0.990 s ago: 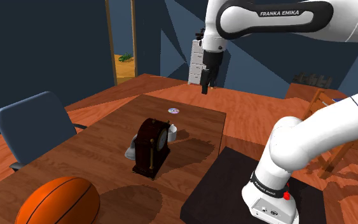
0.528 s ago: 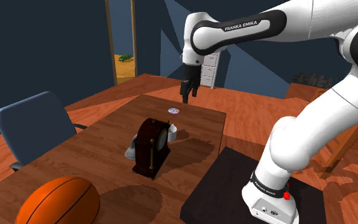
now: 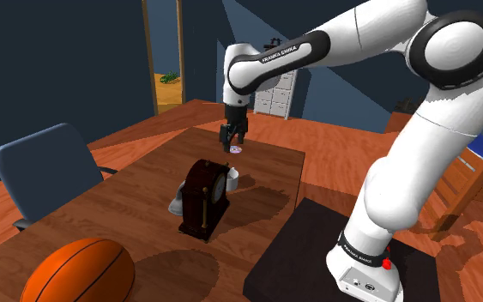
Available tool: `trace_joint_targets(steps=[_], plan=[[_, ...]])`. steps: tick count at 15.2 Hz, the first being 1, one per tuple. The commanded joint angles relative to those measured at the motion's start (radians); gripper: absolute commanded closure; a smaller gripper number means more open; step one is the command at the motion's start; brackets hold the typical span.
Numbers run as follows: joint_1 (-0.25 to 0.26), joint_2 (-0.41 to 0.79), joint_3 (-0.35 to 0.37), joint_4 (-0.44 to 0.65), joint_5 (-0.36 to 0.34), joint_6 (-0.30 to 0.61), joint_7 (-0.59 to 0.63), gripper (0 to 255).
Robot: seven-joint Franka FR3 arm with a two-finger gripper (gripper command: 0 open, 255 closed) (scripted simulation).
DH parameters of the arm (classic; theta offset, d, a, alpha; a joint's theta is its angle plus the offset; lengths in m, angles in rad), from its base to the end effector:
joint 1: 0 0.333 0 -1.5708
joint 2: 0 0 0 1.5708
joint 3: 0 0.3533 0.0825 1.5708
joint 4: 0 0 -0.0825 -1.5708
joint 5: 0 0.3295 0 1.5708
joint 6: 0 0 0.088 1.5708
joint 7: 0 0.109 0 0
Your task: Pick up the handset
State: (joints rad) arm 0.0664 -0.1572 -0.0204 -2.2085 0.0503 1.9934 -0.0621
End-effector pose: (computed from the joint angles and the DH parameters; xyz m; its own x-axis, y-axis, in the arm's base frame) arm 0.4375 0.0229 0.5019 0.9946 0.0877 -0.0553 0.0848 -0.9951 -0.0513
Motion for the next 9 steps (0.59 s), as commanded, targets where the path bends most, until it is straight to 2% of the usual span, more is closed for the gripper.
trace_joint_targets(steps=[1, 9], plan=[[0.006, 0.079, 0.002, 0.048, 0.02, 0.027, 0.001, 0], [0.016, 0.384, 0.018, 0.254, 0.096, 0.106, -0.006, 0]])
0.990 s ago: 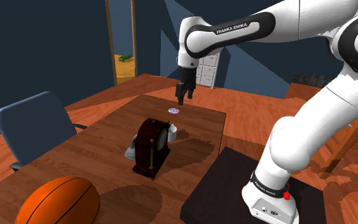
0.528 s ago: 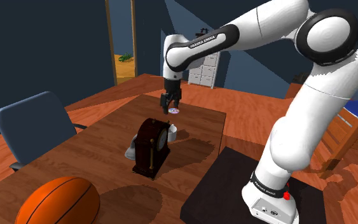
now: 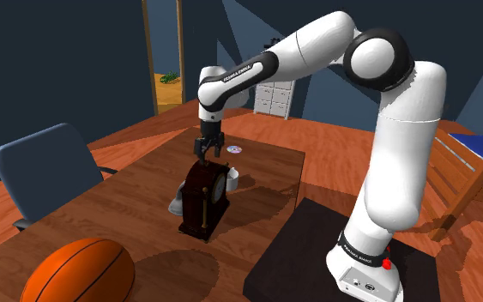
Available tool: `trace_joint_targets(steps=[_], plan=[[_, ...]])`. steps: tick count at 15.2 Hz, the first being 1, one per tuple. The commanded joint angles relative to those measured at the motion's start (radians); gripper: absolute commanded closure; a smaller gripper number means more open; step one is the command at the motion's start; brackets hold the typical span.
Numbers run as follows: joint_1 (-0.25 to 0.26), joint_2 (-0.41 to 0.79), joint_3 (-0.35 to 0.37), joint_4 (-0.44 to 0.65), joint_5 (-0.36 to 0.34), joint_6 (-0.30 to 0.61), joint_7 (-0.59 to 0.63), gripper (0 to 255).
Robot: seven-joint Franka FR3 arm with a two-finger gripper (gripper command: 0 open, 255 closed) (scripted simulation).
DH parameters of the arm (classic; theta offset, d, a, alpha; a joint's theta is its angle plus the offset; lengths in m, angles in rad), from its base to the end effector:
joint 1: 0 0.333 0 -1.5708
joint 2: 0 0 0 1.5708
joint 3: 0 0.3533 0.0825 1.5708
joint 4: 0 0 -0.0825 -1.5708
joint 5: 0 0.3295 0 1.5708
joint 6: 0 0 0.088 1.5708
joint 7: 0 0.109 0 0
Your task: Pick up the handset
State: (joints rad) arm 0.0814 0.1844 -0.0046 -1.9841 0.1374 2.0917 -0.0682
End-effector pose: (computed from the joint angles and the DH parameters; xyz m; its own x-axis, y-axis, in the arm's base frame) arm 0.5422 0.0488 0.4329 0.9945 0.0760 -0.0727 0.0672 -0.9908 -0.1176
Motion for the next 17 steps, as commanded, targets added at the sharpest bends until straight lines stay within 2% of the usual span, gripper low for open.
trace_joint_targets(steps=[1, 10, 17], plan=[[0.001, 0.081, 0.005, 0.061, 0.017, 0.012, 0.0, 0], [0.0, 0.446, 0.039, 0.419, 0.073, -0.001, 0.012, 0], [-0.019, 0.512, 0.065, 0.433, 0.062, 0.051, 0.012, 0]])
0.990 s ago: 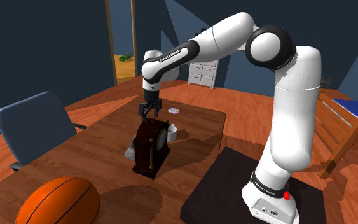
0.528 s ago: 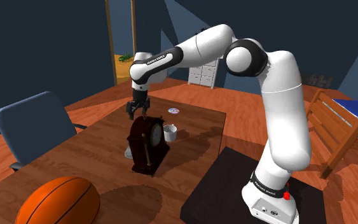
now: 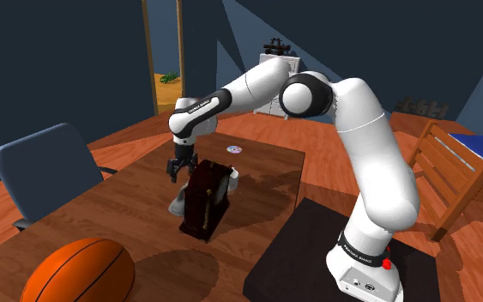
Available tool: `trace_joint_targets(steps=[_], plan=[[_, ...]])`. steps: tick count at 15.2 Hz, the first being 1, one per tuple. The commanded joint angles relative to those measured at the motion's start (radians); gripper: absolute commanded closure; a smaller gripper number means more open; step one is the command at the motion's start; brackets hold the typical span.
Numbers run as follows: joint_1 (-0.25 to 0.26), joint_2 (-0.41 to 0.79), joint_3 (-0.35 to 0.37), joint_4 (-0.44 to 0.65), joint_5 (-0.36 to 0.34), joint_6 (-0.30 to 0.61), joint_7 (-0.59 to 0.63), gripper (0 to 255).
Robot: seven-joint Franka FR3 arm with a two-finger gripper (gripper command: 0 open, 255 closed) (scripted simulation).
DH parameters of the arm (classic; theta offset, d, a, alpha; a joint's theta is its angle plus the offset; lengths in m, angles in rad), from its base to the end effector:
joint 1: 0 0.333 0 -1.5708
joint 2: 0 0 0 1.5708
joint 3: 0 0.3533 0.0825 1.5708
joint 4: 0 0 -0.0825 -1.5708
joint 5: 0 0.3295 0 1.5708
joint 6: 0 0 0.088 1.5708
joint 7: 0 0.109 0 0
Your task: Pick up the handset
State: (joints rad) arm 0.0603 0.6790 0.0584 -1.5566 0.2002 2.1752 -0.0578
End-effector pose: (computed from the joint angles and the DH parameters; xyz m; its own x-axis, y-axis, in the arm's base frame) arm 0.6733 0.0805 0.3052 0.9968 0.0515 -0.0613 0.0386 -0.9798 -0.1963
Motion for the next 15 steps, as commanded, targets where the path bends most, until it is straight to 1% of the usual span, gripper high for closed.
trace_joint_targets(steps=[1, 3, 4, 12, 15], plan=[[0.002, 0.026, 0.003, 0.005, -0.001, -0.024, 0.0, 0], [0.002, 0.031, 0.003, 0.005, 0.0, -0.019, -0.001, 0], [0.002, 0.029, 0.003, 0.002, 0.0, -0.018, -0.001, 255], [0.002, 0.025, 0.003, -0.006, 0.0, -0.013, -0.002, 255], [0.002, 0.014, 0.002, 0.005, -0.001, -0.036, 0.003, 255]])
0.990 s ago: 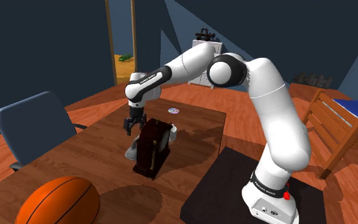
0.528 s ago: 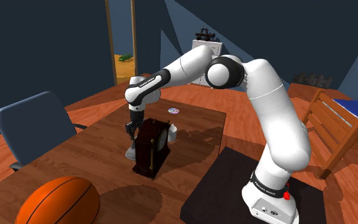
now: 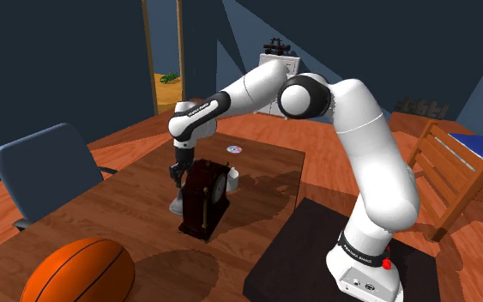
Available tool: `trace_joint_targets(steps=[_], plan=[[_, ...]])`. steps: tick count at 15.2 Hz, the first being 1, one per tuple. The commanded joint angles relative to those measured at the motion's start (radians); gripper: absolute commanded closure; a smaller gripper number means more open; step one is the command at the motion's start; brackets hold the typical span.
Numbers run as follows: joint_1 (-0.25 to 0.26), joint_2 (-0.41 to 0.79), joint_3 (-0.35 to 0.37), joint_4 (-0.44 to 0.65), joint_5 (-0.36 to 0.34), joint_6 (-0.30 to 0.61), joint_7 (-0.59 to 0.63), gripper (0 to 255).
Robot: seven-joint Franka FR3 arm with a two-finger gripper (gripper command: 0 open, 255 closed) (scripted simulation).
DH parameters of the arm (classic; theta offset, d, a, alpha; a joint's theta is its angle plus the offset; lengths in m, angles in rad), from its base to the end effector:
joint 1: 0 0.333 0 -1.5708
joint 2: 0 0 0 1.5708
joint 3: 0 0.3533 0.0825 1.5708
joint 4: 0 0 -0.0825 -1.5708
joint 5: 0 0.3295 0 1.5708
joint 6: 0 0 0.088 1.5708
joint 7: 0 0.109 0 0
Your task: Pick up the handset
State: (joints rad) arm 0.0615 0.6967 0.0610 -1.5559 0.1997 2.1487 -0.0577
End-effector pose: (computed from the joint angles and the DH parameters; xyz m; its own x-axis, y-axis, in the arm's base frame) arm 0.6696 0.0831 0.2915 0.9928 0.0600 -0.1041 0.0384 -0.9793 -0.1987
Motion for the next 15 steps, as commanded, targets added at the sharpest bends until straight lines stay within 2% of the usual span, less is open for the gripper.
trace_joint_targets(steps=[1, 15], plan=[[0.001, -0.012, 0.0, 0.005, -0.001, -0.018, 0.004, 255], [-0.001, -0.098, -0.002, 0.034, -0.008, -0.132, 0.027, 255]])
